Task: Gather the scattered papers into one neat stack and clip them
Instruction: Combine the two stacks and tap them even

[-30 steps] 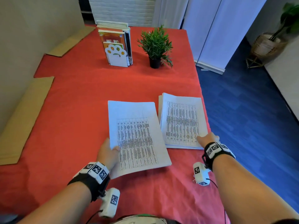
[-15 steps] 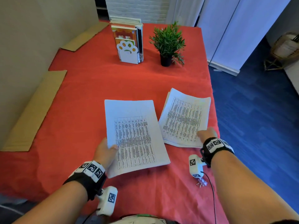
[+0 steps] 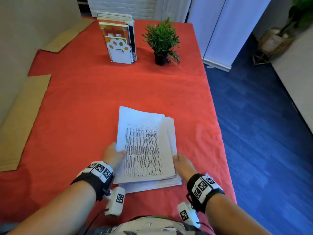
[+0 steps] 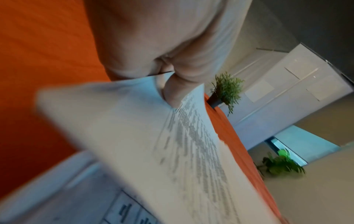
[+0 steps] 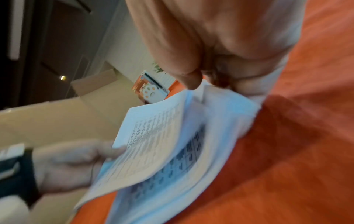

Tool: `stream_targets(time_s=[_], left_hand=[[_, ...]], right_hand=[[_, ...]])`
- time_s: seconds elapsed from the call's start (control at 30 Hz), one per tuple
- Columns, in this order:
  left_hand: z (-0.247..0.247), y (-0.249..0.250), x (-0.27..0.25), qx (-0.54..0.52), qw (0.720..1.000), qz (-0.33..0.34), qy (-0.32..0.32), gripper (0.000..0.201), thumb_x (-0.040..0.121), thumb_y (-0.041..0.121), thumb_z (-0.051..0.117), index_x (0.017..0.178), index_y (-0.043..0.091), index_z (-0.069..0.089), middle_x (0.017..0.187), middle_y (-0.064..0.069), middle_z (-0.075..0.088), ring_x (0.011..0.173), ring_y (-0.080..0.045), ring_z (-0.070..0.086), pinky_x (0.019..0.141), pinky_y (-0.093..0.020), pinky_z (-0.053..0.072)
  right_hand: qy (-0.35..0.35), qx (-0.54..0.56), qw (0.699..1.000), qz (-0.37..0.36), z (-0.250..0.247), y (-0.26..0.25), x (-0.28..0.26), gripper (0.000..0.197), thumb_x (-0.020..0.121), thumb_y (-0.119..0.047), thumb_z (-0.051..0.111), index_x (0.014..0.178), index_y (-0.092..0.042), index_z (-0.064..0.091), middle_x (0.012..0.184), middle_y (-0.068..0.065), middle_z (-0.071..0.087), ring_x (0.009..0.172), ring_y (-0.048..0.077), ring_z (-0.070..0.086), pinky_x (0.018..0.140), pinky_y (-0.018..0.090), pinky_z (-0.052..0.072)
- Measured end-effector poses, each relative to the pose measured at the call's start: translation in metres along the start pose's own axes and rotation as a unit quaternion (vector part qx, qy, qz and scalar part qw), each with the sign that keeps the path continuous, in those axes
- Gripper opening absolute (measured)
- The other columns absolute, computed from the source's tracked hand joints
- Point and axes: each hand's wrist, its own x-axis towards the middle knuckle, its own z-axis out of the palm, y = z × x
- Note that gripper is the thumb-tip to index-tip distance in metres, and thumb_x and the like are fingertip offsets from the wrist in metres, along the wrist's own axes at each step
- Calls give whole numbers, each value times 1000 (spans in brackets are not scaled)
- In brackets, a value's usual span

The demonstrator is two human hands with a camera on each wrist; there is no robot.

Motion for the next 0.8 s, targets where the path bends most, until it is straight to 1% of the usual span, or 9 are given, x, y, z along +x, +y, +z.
stream_targets(time_s=[0.1, 0.17, 0.23, 0.33, 0.43, 0.53, 0.67, 0.73, 0.8], left_hand=[[8, 1, -5, 27, 1000, -2, -7, 29, 86, 3, 56, 115, 0, 56, 114, -19, 63, 103, -32, 61, 83, -33, 48], [14, 1, -10, 35, 999, -1, -17, 31, 86, 5, 57, 117, 1, 55, 117, -18, 63, 104, -31, 61, 87, -34, 49], [19, 0, -14, 69, 997, -1, -16, 39, 83, 12, 60, 121, 5, 53, 123, -17, 59, 108, -32, 58, 93, -38, 49], [19, 4, -22, 130, 991, -29, 24, 76, 83, 26, 63, 146, 16, 23, 154, -11, 20, 138, -37, 24, 113, -46, 27], [15, 7, -16, 74, 996, -58, -6, 86, 90, 24, 56, 151, 13, -3, 160, -8, -7, 146, -36, 2, 118, -46, 12], [17, 7, -8, 24, 995, -67, -71, 81, 91, 20, 51, 149, 3, -3, 159, -16, 1, 146, -35, 11, 119, -47, 16], [27, 6, -15, 4, 993, -90, -72, 77, 93, 17, 47, 151, 13, -3, 159, -11, 4, 145, -34, 15, 118, -46, 21], [26, 7, -18, 13, 993, -99, -64, 74, 94, 18, 44, 151, 15, -2, 159, -11, 4, 144, -35, 18, 114, -47, 25], [22, 6, -17, 15, 992, -110, -57, 68, 95, 15, 44, 151, 13, 6, 156, -15, 9, 140, -35, 27, 109, -43, 33]], right_hand=[[50, 0, 999, 4, 4, 3, 7, 28, 97, -14, 32, 71, -23, 37, 96, 8, 44, 84, 19, 40, 69, 26, 33], [69, 36, 997, 4, 1, 2, 12, 31, 98, -13, 35, 72, -30, 35, 101, 6, 40, 90, 18, 36, 79, 24, 31], [76, 38, 996, 14, -4, -2, 14, 26, 98, -13, 36, 75, -25, 39, 97, 7, 42, 90, 18, 37, 80, 24, 29], [107, 10, 993, 39, -6, -4, 21, 28, 95, -14, 33, 67, -18, 36, 84, 12, 45, 84, 22, 40, 74, 30, 30], [112, 6, 992, 52, -2, -10, 22, 23, 95, -14, 32, 74, -13, 40, 87, 13, 44, 83, 24, 41, 74, 30, 29], [76, -3, 997, 36, 10, -21, 19, 24, 96, -12, 31, 87, -3, 51, 73, 4, 41, 88, 22, 40, 74, 29, 30], [30, 16, 997, 72, 21, -27, 15, 36, 95, -18, 34, 120, 0, 51, 114, 19, 54, 93, 30, 52, 78, 30, 39], [51, 42, 994, 81, 20, -24, 12, 34, 92, -14, 38, 121, -3, 51, 116, 17, 57, 96, 31, 57, 79, 31, 43], [41, 73, 994, 72, 17, -23, 7, 28, 89, -8, 42, 117, -5, 49, 105, 12, 60, 90, 28, 57, 72, 30, 44]])
